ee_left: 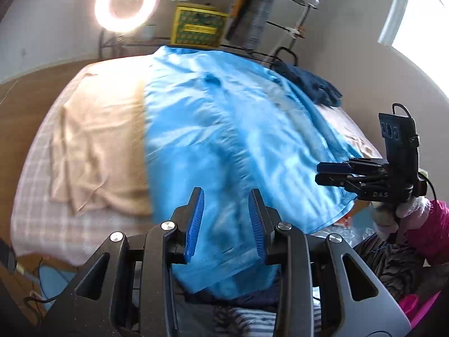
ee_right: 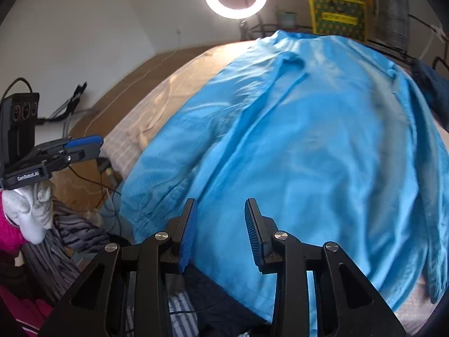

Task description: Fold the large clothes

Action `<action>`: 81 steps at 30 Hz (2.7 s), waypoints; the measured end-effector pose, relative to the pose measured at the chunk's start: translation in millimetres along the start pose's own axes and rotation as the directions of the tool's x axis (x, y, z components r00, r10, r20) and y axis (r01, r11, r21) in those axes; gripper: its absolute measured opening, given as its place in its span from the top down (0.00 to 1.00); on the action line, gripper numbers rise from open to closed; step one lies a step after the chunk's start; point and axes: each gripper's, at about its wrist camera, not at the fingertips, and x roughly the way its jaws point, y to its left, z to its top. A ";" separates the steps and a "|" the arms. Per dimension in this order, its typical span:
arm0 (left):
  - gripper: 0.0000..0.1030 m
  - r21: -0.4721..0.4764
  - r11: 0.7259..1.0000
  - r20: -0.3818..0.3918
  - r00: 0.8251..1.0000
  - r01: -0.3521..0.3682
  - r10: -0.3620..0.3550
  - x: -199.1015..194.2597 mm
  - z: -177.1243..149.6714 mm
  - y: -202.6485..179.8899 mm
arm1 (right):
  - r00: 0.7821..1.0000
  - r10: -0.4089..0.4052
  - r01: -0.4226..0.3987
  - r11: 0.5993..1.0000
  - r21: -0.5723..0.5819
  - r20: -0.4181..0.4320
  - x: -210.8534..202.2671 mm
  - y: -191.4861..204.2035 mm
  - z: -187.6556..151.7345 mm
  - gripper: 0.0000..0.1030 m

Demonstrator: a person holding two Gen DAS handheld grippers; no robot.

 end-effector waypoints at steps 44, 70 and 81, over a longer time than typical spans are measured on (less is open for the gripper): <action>0.38 0.204 0.977 -0.004 0.998 -0.060 0.062 124.4 80.5 -130.6 | 0.867 -0.487 0.470 0.732 0.492 -0.104 -127.4 -265.5 -80.4 0.41; 0.38 0.180 0.982 -0.035 0.998 -0.051 0.058 123.2 71.6 -105.3 | 0.914 -0.405 0.353 0.769 0.533 -0.020 -131.5 -243.3 -67.6 0.98; 0.38 0.055 0.996 0.021 0.997 -0.070 0.069 98.3 86.9 -67.5 | 0.903 -0.327 0.297 0.944 0.145 0.278 -151.9 -84.1 -4.6 0.99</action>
